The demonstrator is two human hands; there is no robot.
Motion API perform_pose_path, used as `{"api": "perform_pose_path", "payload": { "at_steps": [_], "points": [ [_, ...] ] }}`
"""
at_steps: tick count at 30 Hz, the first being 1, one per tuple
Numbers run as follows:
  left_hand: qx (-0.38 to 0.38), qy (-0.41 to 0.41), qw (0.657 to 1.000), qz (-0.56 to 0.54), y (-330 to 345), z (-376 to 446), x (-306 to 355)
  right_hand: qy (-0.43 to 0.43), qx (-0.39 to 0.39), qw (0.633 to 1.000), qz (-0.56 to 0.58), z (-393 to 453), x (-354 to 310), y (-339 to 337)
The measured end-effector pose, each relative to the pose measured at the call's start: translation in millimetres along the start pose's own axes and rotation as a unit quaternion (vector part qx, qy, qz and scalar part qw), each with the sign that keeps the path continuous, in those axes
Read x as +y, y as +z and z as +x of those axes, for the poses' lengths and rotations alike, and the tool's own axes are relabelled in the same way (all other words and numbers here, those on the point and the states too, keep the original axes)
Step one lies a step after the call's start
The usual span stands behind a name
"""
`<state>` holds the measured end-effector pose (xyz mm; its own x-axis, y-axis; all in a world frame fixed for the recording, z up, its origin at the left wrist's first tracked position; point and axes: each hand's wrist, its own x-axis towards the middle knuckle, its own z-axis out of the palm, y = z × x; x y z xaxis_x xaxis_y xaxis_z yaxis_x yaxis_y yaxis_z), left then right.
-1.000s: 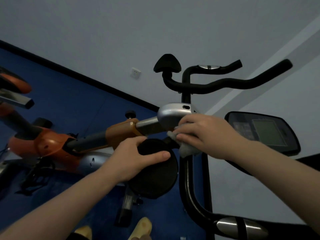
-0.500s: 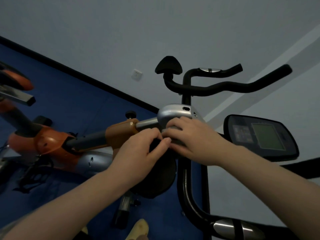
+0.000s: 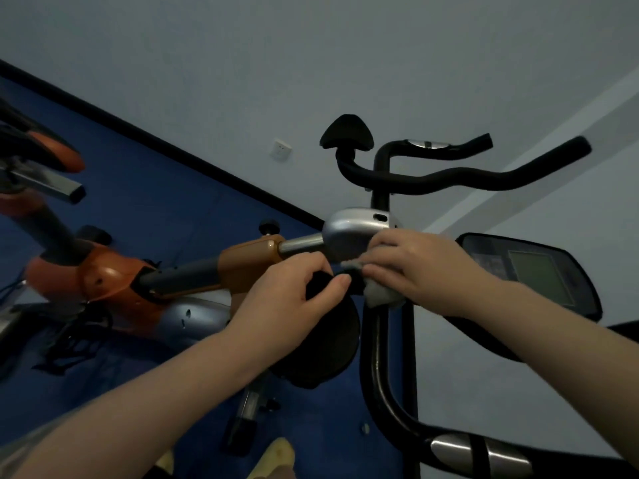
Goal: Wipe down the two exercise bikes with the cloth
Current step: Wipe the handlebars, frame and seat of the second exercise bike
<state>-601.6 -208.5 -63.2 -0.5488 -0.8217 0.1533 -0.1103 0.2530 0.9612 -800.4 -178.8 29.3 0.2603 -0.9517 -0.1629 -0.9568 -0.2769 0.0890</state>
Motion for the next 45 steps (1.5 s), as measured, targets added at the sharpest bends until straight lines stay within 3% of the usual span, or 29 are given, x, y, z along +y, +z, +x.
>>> {"api": "perform_pose_path", "payload": {
  "at_steps": [6,12,15,21,26,31,35,41,45],
  "points": [
    [0.009,-0.018,0.999,-0.041,-3.4,-3.3,-2.6,-0.039,0.016,0.999,0.003,20.0,-29.3,16.6],
    [0.013,-0.042,0.997,-0.059,-3.1,-2.5,-4.7,0.018,-0.015,0.999,0.031,13.7,-16.4,-0.4],
    [0.001,-0.049,0.995,-0.085,-4.6,-3.6,-3.0,-0.014,-0.009,0.999,0.029,22.5,-32.3,14.3],
    [0.003,-0.050,0.996,-0.071,-4.0,-2.4,-2.8,0.023,-0.034,0.999,0.019,11.8,-12.6,-3.9],
    [-0.008,-0.047,0.994,-0.098,-5.7,-2.9,0.4,-0.034,-0.010,0.999,0.005,22.4,-33.1,15.1],
    [-0.010,-0.051,0.995,-0.090,-4.7,-2.1,-0.9,0.006,-0.023,0.999,0.047,17.9,-12.2,3.3],
    [-0.011,-0.045,0.993,-0.105,-6.1,-2.7,2.0,-0.030,-0.031,0.996,0.074,28.3,-27.0,14.4],
    [-0.021,-0.051,0.994,-0.090,-6.8,-2.5,0.4,0.003,-0.064,0.996,0.063,23.1,-7.1,-0.7],
    [-0.018,-0.044,0.992,-0.115,-6.7,-2.3,0.4,-0.021,-0.058,0.995,0.075,34.0,-29.9,15.0]
  ]
}}
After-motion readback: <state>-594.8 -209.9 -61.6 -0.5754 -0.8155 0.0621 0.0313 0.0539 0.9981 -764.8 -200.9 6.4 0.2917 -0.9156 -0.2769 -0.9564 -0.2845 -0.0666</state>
